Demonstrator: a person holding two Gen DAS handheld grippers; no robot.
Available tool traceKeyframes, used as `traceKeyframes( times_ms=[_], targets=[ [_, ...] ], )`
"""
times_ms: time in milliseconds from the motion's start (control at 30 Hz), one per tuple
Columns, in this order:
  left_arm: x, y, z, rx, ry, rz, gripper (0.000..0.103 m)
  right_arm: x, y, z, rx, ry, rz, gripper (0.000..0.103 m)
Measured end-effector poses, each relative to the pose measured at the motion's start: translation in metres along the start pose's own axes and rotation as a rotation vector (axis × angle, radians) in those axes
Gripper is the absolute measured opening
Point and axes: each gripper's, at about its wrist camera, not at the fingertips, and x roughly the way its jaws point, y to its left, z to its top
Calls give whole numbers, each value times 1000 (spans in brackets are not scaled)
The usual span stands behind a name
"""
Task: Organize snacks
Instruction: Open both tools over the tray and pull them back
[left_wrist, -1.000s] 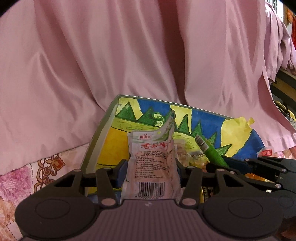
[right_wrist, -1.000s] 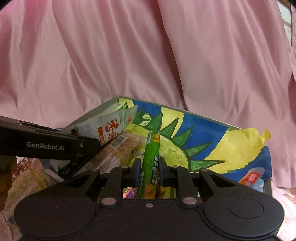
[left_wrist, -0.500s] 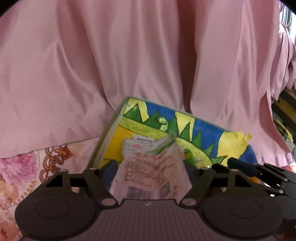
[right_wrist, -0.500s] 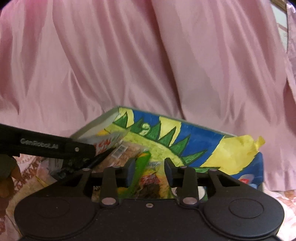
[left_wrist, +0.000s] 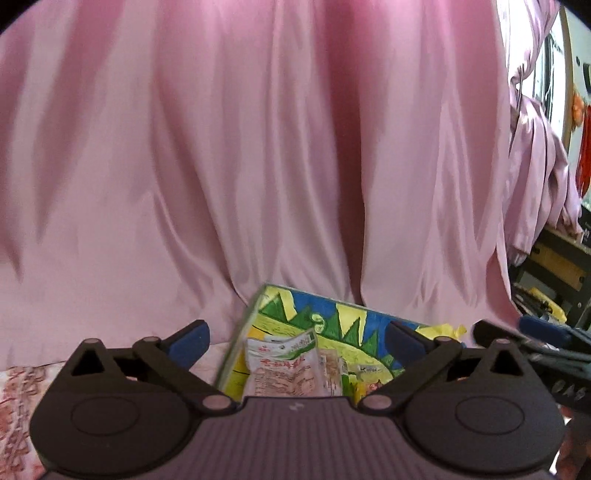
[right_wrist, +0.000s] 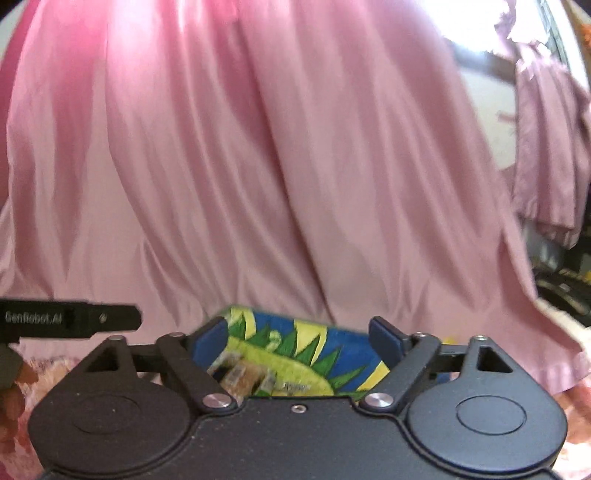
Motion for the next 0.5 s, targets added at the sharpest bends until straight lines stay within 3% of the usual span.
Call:
traceKeyframes(
  times_ms=[200,500],
  targets=[
    [-64,4,-7,18,-74,54,103,-62,3,6,-2,-91,-4,101],
    [-164,-5,-41,30,-119,127,103,-158,7,-17,17,-103,-3,102]
  ],
)
